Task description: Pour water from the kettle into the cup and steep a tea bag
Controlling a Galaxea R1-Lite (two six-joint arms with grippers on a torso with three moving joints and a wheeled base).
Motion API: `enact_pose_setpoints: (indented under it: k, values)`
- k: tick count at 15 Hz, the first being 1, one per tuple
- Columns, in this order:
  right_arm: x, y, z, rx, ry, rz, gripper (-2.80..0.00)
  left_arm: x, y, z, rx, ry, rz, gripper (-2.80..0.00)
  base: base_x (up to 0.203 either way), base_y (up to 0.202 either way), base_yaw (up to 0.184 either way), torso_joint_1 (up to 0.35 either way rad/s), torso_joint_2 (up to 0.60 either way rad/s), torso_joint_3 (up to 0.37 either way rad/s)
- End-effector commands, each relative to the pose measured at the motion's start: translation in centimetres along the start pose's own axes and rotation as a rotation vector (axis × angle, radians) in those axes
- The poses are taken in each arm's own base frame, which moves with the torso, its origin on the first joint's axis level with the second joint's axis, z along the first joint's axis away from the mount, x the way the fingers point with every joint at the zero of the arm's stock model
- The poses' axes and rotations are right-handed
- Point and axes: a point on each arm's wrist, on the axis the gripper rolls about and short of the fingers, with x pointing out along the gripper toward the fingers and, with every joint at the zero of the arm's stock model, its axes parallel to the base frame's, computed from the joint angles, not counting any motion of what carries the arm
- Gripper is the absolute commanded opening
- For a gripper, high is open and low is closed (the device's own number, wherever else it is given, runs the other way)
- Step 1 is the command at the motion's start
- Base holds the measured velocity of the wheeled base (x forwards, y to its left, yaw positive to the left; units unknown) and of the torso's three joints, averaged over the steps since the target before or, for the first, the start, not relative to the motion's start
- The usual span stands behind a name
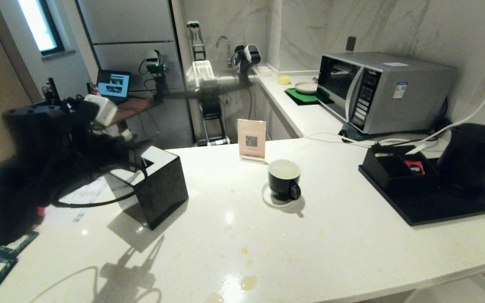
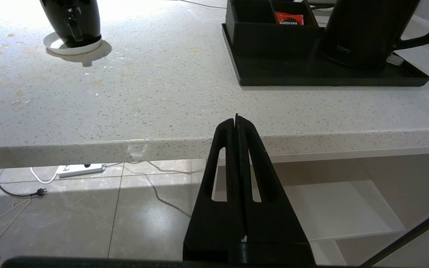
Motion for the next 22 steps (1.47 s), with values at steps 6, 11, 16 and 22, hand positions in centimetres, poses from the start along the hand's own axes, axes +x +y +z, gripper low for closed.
enact_pose_setpoints:
  k: [6,11,16,22]
  values:
    - [0.0,0.0,0.0,-0.001,0.0,0.001,-2.8,-3.0,-0.3,1.3,0.0,-0.063,-0.001,-2.8,0.0,0.0,0.0,0.0,0.0,0.0]
    - [0.0,0.0,0.0,-0.001,0.001,-0.001,-2.8,-5.8,-0.4,1.7,0.005,-0.099,0.017,-2.8,0.0,0.0,0.0,0.0,0.0,0.0]
    - [0.0,0.0,0.0,-0.001,0.0,-0.001,-2.8,-9.8,-0.9,0.7,0.043,-0.108,0.052,-2.8,0.0,0.0,0.0,0.0,0.0,0.0]
    - [0.0,0.0,0.0,-0.001,0.001,0.0,-2.8,-14.1,-1.2,-3.5,0.056,-0.106,0.144,-2.8,0.0,0.0,0.0,0.0,0.0,0.0]
